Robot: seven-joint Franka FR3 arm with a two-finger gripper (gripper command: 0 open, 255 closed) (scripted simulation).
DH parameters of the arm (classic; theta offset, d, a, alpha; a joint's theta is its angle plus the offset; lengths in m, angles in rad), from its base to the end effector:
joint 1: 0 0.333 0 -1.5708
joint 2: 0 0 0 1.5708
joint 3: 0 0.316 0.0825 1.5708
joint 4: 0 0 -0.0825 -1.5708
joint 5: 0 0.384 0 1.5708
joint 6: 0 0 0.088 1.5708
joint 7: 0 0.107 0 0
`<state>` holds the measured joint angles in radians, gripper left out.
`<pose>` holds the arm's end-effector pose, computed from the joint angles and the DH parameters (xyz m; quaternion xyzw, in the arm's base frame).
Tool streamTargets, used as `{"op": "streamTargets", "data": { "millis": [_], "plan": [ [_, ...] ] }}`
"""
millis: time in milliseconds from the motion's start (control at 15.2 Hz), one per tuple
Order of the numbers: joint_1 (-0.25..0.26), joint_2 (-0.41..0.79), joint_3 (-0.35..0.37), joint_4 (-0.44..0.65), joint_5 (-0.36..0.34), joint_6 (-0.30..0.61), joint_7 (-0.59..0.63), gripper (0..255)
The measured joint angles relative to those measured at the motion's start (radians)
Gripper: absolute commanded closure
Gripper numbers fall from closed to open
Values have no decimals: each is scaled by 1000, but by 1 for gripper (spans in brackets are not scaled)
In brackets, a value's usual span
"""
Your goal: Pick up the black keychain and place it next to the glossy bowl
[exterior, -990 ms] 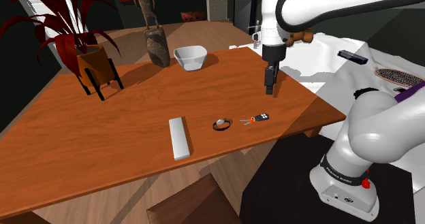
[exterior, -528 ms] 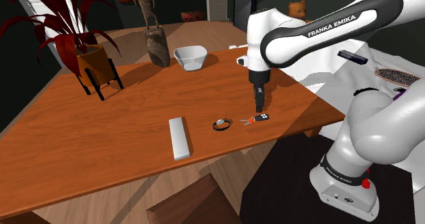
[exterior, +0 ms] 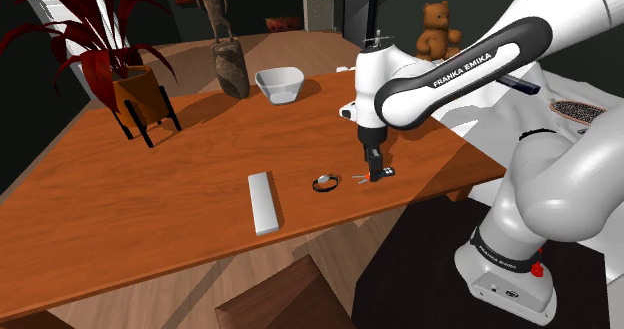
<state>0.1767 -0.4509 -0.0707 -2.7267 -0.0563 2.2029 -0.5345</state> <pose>0.3605 0.0383 0.3538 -0.9415 -0.3350 0.0372 0.0011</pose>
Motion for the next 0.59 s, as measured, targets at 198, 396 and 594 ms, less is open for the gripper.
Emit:
{"op": "streamTargets", "data": {
  "millis": [198,396,594],
  "plan": [
    [1,29,-1,-20,0,49,1,0],
    [0,35,-2,-26,-1,61,0,0],
    [0,35,-2,-27,-1,63,0,0]
  ]
}}
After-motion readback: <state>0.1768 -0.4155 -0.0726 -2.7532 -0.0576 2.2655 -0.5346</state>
